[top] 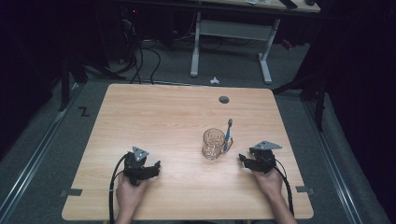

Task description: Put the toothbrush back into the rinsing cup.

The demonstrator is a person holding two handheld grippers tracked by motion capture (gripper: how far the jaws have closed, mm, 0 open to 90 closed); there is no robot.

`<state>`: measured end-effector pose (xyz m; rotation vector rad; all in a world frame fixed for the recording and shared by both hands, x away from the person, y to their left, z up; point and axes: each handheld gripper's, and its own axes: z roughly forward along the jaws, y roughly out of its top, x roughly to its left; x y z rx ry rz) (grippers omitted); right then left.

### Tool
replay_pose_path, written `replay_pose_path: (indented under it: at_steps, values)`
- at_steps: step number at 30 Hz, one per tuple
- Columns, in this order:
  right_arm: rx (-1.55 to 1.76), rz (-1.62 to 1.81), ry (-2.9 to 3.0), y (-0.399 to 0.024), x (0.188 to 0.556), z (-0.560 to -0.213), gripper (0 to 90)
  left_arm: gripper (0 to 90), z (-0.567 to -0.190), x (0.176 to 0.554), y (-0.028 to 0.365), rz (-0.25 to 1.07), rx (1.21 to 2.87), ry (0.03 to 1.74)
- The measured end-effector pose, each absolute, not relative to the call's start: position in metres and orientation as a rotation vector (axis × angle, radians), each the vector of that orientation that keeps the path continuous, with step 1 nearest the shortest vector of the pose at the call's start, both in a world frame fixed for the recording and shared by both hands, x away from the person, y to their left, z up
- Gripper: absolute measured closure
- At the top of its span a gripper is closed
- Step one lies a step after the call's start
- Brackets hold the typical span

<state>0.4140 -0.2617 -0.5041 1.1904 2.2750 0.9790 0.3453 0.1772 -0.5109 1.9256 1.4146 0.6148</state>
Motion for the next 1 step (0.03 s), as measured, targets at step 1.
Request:
replay_pose_path:
  at_steps: [1]
  values:
    - [1.189,0.979,2.275,-0.2617,0.414,-0.5041,42.0,21.0,-0.5109,0.3453,0.1773,0.614,1.927,1.414]
